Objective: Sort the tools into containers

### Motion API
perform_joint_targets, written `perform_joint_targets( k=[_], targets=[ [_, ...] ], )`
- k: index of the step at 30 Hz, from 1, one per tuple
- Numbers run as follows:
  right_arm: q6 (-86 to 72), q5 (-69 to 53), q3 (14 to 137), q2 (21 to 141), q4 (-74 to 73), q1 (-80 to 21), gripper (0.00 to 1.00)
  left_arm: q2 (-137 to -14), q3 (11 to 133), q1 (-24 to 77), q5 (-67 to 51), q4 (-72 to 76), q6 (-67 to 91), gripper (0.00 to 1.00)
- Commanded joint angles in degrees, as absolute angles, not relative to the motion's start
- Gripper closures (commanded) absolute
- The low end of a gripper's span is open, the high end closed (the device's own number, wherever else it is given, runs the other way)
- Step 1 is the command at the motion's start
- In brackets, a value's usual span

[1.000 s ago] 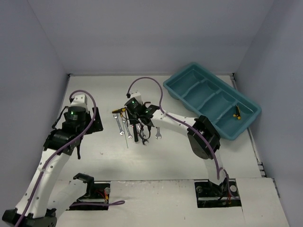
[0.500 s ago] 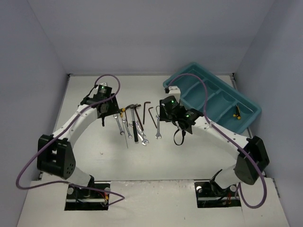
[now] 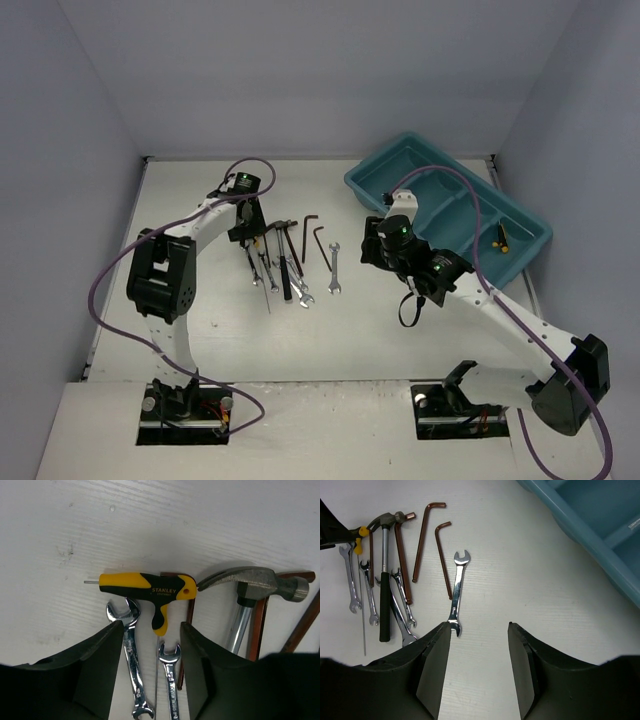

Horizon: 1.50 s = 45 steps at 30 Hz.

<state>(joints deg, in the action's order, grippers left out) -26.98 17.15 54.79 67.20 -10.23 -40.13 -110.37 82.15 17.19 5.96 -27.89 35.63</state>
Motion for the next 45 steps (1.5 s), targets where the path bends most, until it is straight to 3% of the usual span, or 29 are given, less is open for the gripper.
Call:
perform_joint_targets(
  k=[1, 9, 16, 24, 45],
  targets=[
    [-27.07, 18.21, 54.4, 65.22, -9.8, -39.73, 0.53, -111.57, 86.35, 17.49, 6.24, -26.19, 36.74, 0.57],
    [-27.11, 18.83, 54.14, 64.51, -10.74, -39.7, 0.53, -115.26, 86.77, 17.51, 5.04, -26.02, 36.37, 0.67],
    [-27.33, 17.49, 54.84, 65.04, -10.89, -39.64, 0.53, -114.96, 87.98, 17.75, 3.87, -25.66, 34.35, 1.0],
    [-26.82, 14.33, 56.97, 65.49, -10.83, -39.85, 0.53, -110.56, 87.92, 18.14, 1.9, -25.6, 34.39, 1.0],
    [-27.24, 3.95, 75.18, 76.15, -6.83, -47.21, 0.47, -80.8, 82.16, 26.5, -9.94, -17.17, 51.72, 1.0]
  ],
)
